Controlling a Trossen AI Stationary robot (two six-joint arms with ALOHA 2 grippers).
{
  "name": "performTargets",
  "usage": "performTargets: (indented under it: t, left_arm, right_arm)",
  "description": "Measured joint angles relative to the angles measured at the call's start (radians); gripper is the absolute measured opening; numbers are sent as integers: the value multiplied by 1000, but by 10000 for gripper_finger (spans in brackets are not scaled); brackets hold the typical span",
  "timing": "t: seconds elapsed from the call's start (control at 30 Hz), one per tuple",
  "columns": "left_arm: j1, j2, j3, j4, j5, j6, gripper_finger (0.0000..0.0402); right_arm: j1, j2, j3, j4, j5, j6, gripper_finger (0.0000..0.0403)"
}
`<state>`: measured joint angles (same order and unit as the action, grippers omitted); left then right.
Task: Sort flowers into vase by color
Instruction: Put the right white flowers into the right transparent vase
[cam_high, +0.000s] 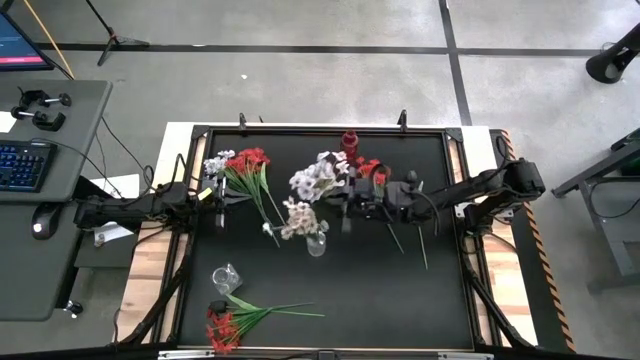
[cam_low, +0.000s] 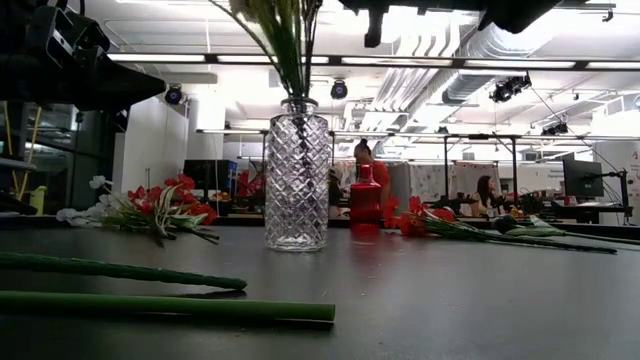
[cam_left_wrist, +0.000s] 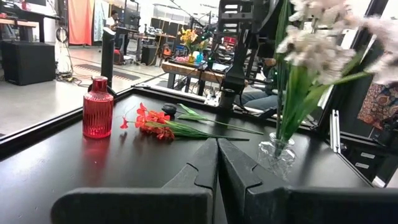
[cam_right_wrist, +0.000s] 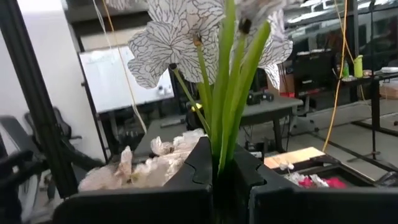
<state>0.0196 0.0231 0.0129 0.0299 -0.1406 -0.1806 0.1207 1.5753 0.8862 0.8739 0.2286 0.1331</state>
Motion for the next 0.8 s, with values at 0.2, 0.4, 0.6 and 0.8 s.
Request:
performTargets:
  t: [0.2, 0.4, 0.6, 0.8]
  left_arm:
    - [0, 0, 0, 0, 0, 0, 0]
    - [0, 0, 0, 0, 0, 0, 0]
    - [0, 0, 0, 0, 0, 0, 0]
    - [0, 0, 0, 0, 0, 0, 0]
  right_arm:
    - [0, 0, 2, -29, 0, -16, 0]
    - [0, 0, 3, -135, 0, -25, 0]
    - [0, 0, 3, -225, 0, -21, 15]
    - [0, 0, 3, -309, 0, -29, 49]
